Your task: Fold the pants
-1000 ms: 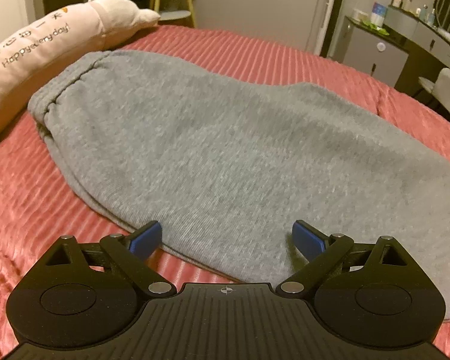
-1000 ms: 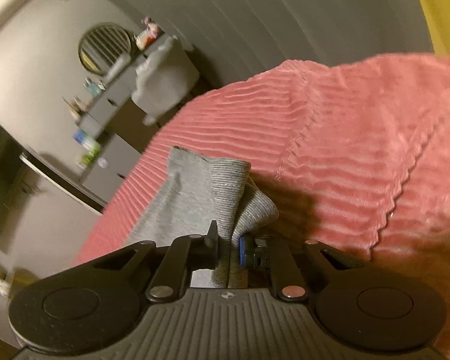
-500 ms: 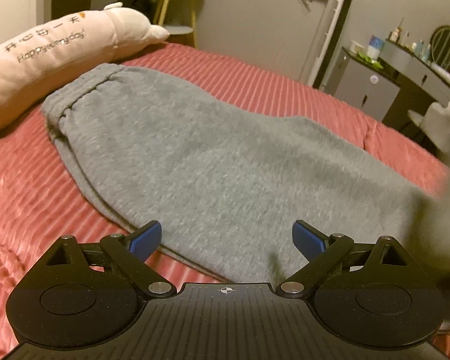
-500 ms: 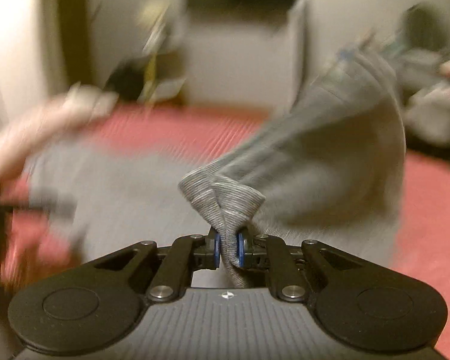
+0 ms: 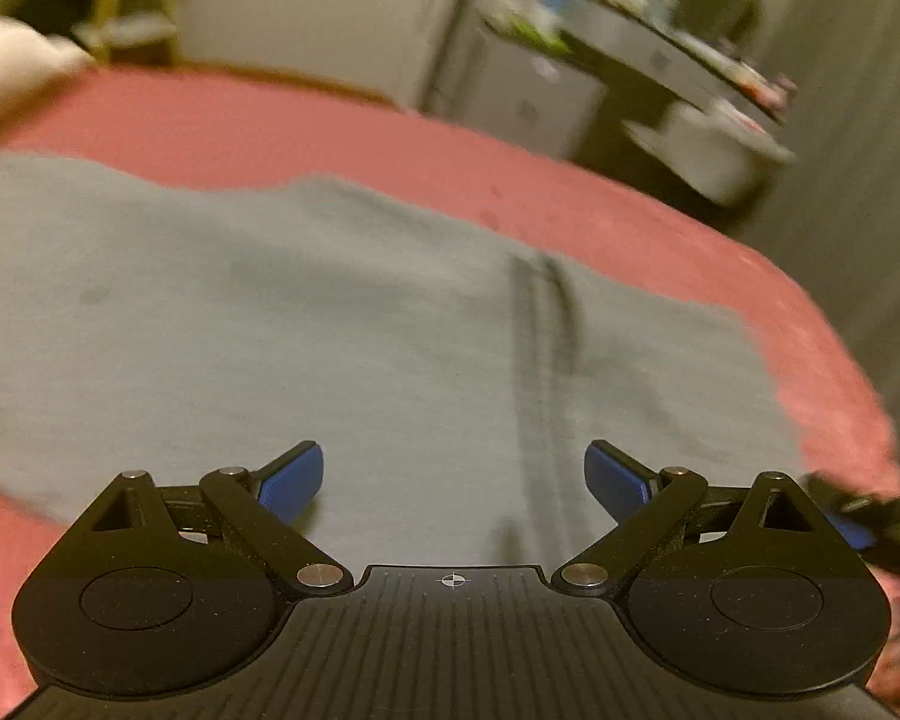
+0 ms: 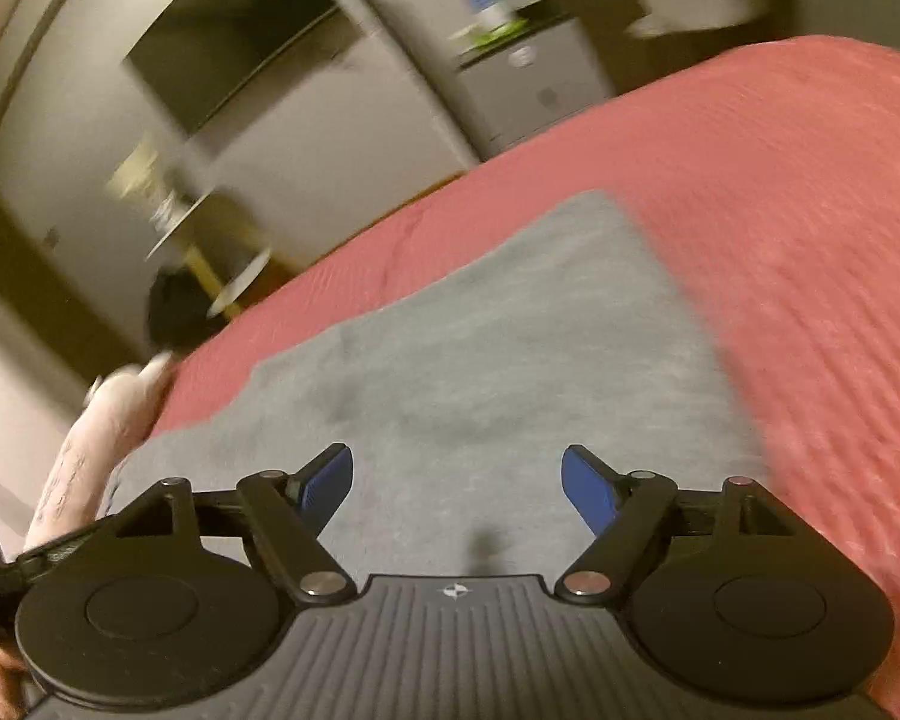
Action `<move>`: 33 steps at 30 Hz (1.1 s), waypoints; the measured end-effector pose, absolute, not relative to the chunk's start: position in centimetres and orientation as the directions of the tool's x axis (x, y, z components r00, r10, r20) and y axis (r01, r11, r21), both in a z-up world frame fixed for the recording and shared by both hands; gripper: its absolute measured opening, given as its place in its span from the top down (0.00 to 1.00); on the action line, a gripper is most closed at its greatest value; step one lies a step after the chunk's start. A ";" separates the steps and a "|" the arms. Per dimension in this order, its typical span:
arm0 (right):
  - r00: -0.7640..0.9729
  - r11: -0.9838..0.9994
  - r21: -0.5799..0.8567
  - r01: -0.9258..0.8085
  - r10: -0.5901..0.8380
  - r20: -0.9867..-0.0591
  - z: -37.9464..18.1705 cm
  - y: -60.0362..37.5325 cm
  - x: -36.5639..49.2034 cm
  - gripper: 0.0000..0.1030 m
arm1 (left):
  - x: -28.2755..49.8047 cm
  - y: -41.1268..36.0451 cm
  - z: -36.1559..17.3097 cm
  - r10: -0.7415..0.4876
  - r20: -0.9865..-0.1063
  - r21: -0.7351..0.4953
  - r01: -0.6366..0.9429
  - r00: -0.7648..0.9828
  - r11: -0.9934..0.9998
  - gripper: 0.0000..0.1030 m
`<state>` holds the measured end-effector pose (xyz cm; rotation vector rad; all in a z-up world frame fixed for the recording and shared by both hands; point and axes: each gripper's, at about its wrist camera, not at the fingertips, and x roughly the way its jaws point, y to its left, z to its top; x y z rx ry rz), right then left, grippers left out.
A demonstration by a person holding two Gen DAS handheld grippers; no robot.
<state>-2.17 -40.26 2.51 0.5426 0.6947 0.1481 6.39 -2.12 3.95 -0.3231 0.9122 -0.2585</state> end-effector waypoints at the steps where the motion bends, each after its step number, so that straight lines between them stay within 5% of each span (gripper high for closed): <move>1: 0.769 0.868 0.489 0.088 0.253 -0.587 1.9 -40.6 -2.5 0.25 | 7.3 -2.7 3.5 -0.389 -0.729 -0.414 0.090 0.563 0.906 0.08; 6: 0.781 0.767 0.609 0.202 0.249 -0.572 -0.2 -42.6 -2.8 0.27 | 11.4 -6.3 0.9 -0.435 -0.774 -0.439 0.105 0.459 0.892 0.25; 7: 0.784 0.757 0.621 0.203 0.255 -0.567 -0.4 -42.7 -2.8 0.28 | 11.8 -6.9 0.5 -0.451 -0.781 -0.449 0.115 0.432 0.886 0.37; 14: 0.800 0.703 0.681 0.205 0.281 -0.531 -1.8 -44.0 -2.9 0.27 | 13.9 -9.0 -1.0 -0.488 -0.774 -0.476 0.139 0.403 0.869 0.44; 18: 0.809 0.671 0.712 0.206 0.292 -0.510 -2.4 -44.6 -2.8 0.27 | 14.4 -9.5 -0.8 -0.498 -0.766 -0.483 0.147 0.406 0.863 0.77; 33: 0.805 0.758 0.608 0.235 0.199 -0.559 -0.1 -43.4 -3.8 0.26 | 13.7 -7.8 5.6 -0.481 -0.719 -0.410 0.253 0.502 0.876 0.83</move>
